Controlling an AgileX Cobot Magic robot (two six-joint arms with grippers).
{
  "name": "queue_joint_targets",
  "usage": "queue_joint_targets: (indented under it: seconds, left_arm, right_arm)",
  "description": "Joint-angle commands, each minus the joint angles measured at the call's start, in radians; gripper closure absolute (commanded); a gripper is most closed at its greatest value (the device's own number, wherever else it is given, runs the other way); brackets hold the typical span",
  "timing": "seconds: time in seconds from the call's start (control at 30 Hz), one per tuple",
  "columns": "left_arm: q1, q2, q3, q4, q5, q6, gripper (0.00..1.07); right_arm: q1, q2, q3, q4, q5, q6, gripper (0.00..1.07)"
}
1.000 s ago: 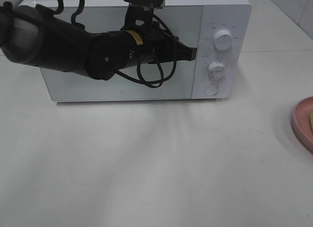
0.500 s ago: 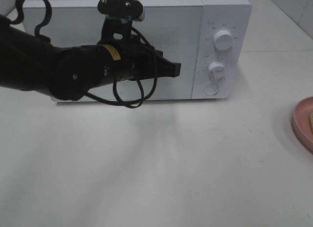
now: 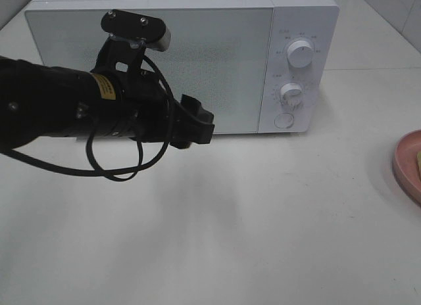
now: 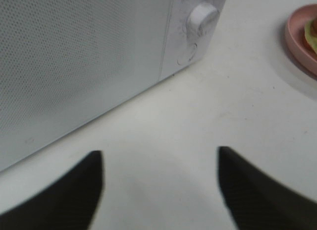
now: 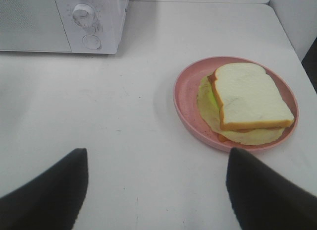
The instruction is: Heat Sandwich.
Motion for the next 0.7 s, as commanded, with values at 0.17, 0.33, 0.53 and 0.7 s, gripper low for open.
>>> queue_joint_targets:
  seconds: [0.17,0.33,0.53,0.7]
  left_arm:
    - [-0.005,-0.113,0.004,0.055,0.303,-0.003,0.08]
    - [-0.001,-0.183,0.004,0.101,0.510,-0.014,0.08]
    - [0.088,-0.264,0.004,0.100,0.672,-0.071,0.08]
    - [0.221,-0.326,0.004,0.097,0.755,-0.073,0.08]
  right_arm:
    - [-0.009,-0.028,0.001,-0.004,-0.005,-0.013,0.32]
    - [-0.009,-0.028,0.001,-0.004,-0.005,-0.013,0.32]
    - [-0.009,-0.028,0.001,-0.004,-0.005,-0.013,0.32]
    - [-0.009,-0.028,0.001,-0.004,-0.005,-0.013,0.32]
